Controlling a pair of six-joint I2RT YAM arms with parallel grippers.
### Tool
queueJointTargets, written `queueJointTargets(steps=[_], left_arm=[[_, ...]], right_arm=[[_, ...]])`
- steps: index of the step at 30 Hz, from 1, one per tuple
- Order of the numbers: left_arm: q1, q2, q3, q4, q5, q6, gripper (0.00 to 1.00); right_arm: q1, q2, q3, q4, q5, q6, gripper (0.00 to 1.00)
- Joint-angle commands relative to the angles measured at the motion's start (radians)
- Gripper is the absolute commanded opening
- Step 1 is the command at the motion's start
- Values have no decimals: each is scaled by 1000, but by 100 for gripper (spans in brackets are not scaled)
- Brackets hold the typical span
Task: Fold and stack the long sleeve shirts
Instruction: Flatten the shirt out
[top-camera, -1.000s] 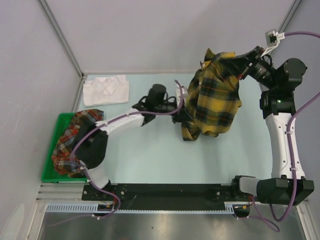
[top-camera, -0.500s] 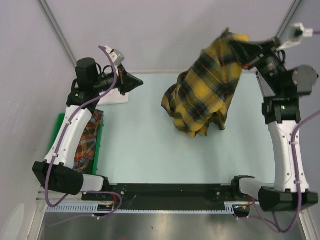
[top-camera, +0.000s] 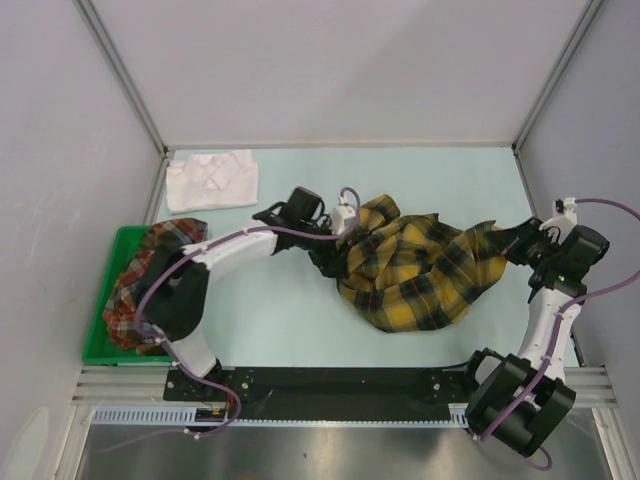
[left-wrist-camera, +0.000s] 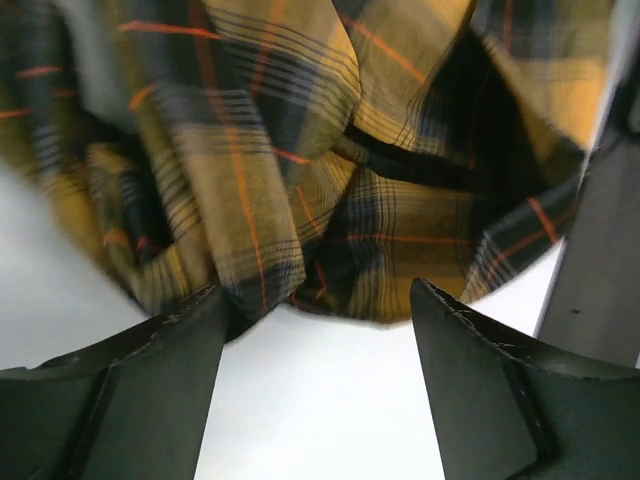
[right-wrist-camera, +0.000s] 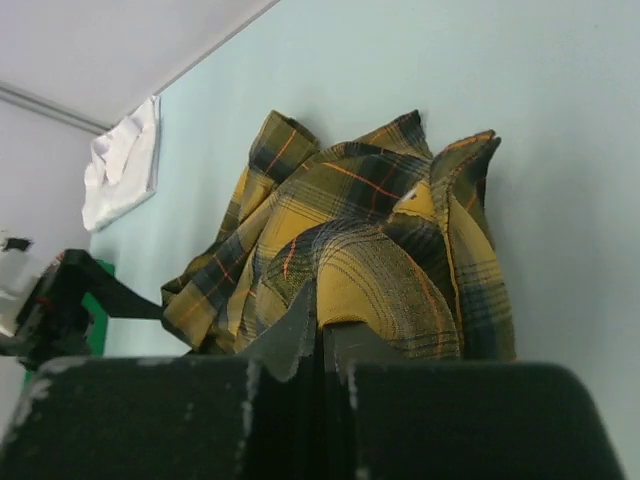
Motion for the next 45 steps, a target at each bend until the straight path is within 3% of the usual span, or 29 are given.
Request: queueJointTargets(steps=[1, 7, 9, 10, 11, 13, 14, 18, 19, 20, 24, 26, 29, 33, 34, 38, 40, 41, 43, 45], left_arm=[[-96, 105, 66, 17, -89, 113, 80], [-154, 226, 50, 32, -116, 215, 85], [-164, 237, 44, 30, -82, 254, 76], [-168, 240, 37, 29, -58, 262, 67], [-171, 241, 35, 29, -41, 264, 43], [-167, 228, 35, 32, -53, 238, 18], [-155, 212, 32, 37, -73, 223, 0], [20, 65, -3, 37, 19, 105, 0], [112, 25, -21, 26, 50, 98, 0], [158, -68, -31, 9, 65, 95, 0], [395, -258, -2, -150, 159, 147, 0], [447, -300, 46, -257, 179, 179, 0], [462, -334, 125, -333, 165, 213, 0], [451, -265, 159, -322, 171, 166, 0], [451, -239, 158, -306, 148, 158, 0], [442, -72, 188, -201, 76, 103, 0], [416, 53, 267, -201, 65, 88, 0], [401, 91, 290, -201, 56, 87, 0], [349, 140, 349, -198, 42, 92, 0], [315, 201, 409, -200, 32, 87, 6]], right_arm=[[-43, -53, 44, -89, -113, -203, 0], [-22, -62, 64, -132, -208, -214, 0], [3, -77, 67, -96, -219, -190, 0], [30, -83, 69, -80, -220, -174, 0], [49, -89, 69, -29, -222, -124, 0], [92, -108, 71, 35, -211, -70, 0], [159, -114, 75, 94, -203, -32, 0], [372, -129, 127, 174, -136, 33, 0], [421, -129, 130, 217, -99, 53, 0], [530, -128, 139, 280, -79, 77, 0], [811, -73, 245, 417, 61, 165, 0], [879, -30, 353, 467, 97, 185, 0], [809, -31, 379, 512, 143, 304, 0], [554, -95, 214, 377, 59, 311, 0], [452, -108, 151, 306, 39, 253, 0], [247, -132, -127, 146, -34, 14, 0], [186, -99, -156, 69, -41, -63, 0], [166, -88, -153, 47, -53, -132, 7], [134, -53, -121, 29, -53, -165, 10], [97, -19, -47, 0, -48, -276, 23]])
